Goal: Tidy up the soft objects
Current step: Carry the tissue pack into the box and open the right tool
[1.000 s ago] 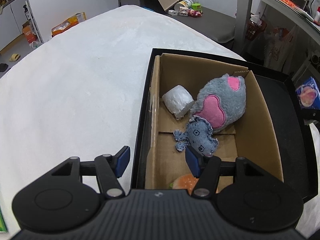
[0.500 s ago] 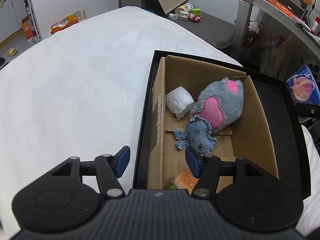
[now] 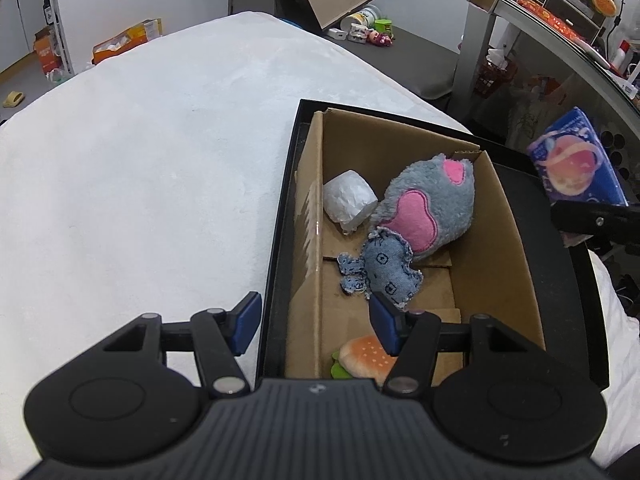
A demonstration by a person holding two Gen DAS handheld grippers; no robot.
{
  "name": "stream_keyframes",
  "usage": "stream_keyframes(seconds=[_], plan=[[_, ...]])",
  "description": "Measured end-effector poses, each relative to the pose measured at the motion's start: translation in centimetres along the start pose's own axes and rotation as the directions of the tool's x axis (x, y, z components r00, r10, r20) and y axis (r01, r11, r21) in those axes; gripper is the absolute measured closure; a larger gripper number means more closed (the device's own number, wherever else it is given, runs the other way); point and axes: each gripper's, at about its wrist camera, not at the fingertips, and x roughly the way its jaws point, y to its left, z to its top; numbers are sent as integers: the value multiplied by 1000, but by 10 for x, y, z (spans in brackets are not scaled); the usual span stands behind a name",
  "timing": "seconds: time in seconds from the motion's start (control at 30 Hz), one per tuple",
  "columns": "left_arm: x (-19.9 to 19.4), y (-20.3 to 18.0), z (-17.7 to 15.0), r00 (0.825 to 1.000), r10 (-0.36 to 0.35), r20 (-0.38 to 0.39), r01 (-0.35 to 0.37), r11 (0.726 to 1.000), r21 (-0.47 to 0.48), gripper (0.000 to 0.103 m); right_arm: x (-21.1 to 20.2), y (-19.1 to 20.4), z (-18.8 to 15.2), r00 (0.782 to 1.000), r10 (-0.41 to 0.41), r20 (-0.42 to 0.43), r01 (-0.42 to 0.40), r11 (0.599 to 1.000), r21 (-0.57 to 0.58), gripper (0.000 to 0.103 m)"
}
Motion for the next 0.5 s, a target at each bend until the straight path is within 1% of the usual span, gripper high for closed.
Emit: stream_keyframes(seconds=[0.1, 0.13, 0.17, 0.2, 0.27, 0.33, 0.37, 0.5], plan=[[1, 0, -2, 1000, -8, -6, 8, 1000, 4, 48, 1, 7, -1, 1000, 14, -6, -14, 1000, -12, 82], [1, 0, -3, 1000, -10, -10, 10, 1000, 6, 50, 2, 9, -2, 1000, 18, -9, -18, 1000, -15, 82], [1, 0, -4, 1000, -13, -12, 14, 1000, 7, 55, 3, 11, -3, 1000, 22, -13, -23, 1000, -18, 82], [2, 0, -4, 1000, -17, -14, 17, 1000, 9, 57, 3, 13, -3, 1000, 26, -15, -26, 999, -20, 82], [3, 0, -6, 999, -26, -20, 26, 1000, 12, 72, 5, 15, -4, 999, 33, -20, -34, 999, -24, 82], [5, 1, -7, 999, -31, -27, 32, 999, 6, 79, 5, 18, -4, 999, 39, -22, -39, 999, -26, 82], [5, 1, -7, 999, -21, -27, 21, 1000, 7, 83, 5, 19, -5, 999, 43, -23, -43, 999, -27, 82], [4, 4, -7, 1000, -5, -21, 5, 1000, -2, 89, 6, 23, -6, 998, 51, -26, -52, 998, -27, 82]])
